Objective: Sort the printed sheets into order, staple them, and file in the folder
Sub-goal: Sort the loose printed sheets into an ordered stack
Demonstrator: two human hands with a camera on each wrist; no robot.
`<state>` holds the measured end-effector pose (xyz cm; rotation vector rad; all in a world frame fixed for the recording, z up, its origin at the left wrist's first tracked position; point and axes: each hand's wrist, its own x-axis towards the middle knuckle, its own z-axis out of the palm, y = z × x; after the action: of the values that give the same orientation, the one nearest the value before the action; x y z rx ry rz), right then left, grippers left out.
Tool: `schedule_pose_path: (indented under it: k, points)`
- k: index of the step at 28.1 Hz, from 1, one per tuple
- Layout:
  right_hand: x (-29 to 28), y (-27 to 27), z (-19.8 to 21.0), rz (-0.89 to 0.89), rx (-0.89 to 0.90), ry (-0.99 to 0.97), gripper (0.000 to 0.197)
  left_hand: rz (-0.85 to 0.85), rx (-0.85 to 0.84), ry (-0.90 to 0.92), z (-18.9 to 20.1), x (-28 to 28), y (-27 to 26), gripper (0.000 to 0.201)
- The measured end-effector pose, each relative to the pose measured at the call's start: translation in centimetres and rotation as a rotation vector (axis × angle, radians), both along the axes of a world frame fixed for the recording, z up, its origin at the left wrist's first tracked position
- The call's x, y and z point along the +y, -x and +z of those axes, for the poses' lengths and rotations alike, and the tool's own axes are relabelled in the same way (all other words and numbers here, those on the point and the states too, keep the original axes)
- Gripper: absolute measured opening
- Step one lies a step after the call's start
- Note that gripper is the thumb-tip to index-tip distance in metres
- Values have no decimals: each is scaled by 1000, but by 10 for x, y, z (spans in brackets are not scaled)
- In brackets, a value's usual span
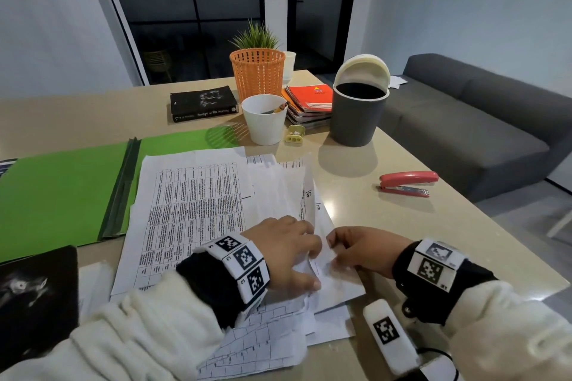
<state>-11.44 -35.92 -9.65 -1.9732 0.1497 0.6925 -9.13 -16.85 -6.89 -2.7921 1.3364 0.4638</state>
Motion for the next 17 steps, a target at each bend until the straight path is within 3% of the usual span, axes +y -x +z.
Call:
schedule_pose_path:
  k: [7,17]
  points:
    - [2,-1,0,17,-51,80,5,-76,-65,-73,1,-1,1,60]
    - [5,1,4,50,-77,141,7,-149,-99,-107,-2,-2,1,65]
